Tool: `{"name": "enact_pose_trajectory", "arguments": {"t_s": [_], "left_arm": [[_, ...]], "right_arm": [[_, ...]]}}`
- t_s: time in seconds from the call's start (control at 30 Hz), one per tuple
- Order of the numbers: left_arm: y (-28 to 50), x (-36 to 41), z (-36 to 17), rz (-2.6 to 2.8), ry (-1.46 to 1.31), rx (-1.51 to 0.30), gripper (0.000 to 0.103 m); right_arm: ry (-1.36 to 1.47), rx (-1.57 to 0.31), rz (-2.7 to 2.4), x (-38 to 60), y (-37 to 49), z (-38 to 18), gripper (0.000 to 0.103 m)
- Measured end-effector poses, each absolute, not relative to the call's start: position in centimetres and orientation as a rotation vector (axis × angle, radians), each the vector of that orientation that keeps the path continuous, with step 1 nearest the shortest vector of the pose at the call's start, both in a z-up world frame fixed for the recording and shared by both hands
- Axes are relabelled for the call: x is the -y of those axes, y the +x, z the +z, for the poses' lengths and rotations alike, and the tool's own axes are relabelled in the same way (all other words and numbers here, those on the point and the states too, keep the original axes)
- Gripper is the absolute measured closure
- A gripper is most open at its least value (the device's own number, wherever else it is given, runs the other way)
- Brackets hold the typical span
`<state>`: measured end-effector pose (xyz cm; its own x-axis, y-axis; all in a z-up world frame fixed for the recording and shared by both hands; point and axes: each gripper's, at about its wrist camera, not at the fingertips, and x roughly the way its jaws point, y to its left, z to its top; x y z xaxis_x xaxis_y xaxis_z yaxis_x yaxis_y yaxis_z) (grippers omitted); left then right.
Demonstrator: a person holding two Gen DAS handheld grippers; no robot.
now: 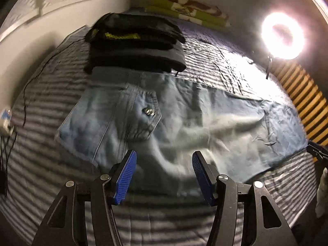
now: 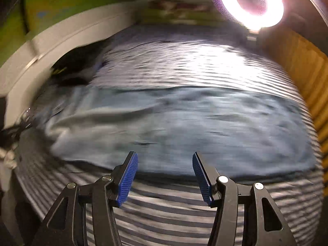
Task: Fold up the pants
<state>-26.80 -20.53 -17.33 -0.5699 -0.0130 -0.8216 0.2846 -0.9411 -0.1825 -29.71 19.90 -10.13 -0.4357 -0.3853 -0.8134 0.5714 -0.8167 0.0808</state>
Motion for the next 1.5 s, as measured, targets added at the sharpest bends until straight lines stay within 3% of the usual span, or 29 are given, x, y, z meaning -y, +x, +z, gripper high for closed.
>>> {"name": "enact_pose_trajectory", "arguments": {"t_s": [0.23,0.37,0.5,0.73,0.87,0.97,1.03,1.13,1.33,1.5], "left_arm": [[-30.6,20.7,-22.8,-2.456,1.472,-0.169,0.047],[-30.1,23.3,-22.8,-2.455,1.444,-0.297,0.059],[-31.1,24.4,-19.6,-2.528,1.316,-0.297,0.058],[-38.8,25.0,-21.5,-2.621,1.404,-0.413,0.058],[-43.1,24.1,-24.9,-2.469,1.459,-0.134,0.057],[-44.3,25.9,-25.3,-2.452,1.413,-0.245,0.062],[-44.7,25.4,-25.2,-2.448,1.391,-0.177,0.063],[-44.0,24.5,-24.6,-2.488,1.409,-0.131,0.063],[-36.3,26.5,-21.7,-2.552,1.332,-0.272,0.056],[-30.4,29.2,-25.0,-2.317,1.38,-0.123,0.056]], "right_arm": [[1.215,-0.392,-2.127,-7.8,-28.5,-15.9,0.052],[1.36,-0.514,-2.056,-5.7,-29.0,-20.9,0.052],[1.314,-0.534,-2.068,-5.9,-28.4,-21.2,0.052],[1.307,-0.553,-2.078,-5.6,-28.2,-21.3,0.052],[1.307,-0.548,-2.084,-5.8,-28.3,-21.2,0.052],[1.307,-0.545,-2.083,-5.8,-28.4,-21.2,0.052],[1.305,-0.546,-2.086,-5.8,-28.4,-21.2,0.052],[1.304,-0.549,-2.087,-5.8,-28.4,-21.2,0.052],[1.317,-0.555,-2.07,-5.7,-28.8,-21.2,0.051],[1.335,-0.449,-2.08,-5.4,-28.8,-19.5,0.051]]}}
